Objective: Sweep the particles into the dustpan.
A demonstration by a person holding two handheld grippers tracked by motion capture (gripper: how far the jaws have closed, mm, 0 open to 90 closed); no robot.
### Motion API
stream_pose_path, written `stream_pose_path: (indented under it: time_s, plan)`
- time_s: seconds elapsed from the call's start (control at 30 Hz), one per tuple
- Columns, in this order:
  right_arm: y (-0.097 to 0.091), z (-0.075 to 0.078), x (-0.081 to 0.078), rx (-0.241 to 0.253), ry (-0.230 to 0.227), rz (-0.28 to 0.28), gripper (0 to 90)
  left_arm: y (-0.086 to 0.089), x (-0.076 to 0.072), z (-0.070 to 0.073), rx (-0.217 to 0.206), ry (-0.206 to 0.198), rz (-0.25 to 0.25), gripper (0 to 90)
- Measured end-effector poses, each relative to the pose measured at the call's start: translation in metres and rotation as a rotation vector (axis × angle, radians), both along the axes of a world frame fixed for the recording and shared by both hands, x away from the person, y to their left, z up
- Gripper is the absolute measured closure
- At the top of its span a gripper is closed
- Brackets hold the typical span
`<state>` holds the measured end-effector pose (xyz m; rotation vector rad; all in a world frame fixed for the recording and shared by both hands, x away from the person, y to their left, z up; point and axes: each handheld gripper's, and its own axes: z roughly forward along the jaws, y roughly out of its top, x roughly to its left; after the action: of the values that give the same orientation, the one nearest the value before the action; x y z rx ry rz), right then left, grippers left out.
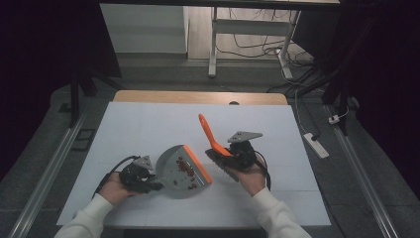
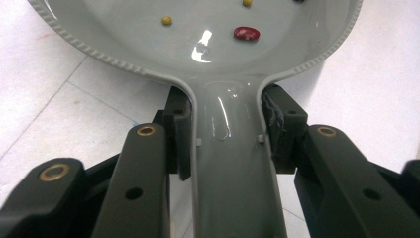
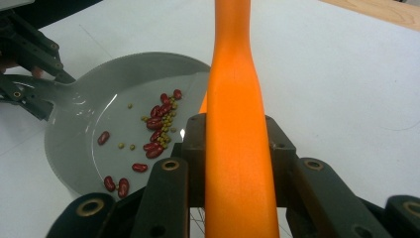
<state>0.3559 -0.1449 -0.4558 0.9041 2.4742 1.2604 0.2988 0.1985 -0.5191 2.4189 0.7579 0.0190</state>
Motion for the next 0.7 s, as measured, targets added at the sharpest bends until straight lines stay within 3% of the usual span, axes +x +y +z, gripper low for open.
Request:
stream_pose_path:
  time_s: [0.13,0.37,0.7]
  plan:
    - [-0.003,0.001,0.0,0.001,-0.003,-0.004,70.2,0.002,-0.001,0.001,-0.01,-0.027,0.004,61.6]
    - [-0.007,0.002,0.0,-0.004,-0.003,-0.008,70.3,0.003,-0.002,0.002,-0.012,-0.041,0.012,61.6]
    - [-0.016,0.003,-0.001,0.001,-0.003,-0.025,70.3,0.009,-0.005,0.007,-0.036,-0.07,0.063,61.9]
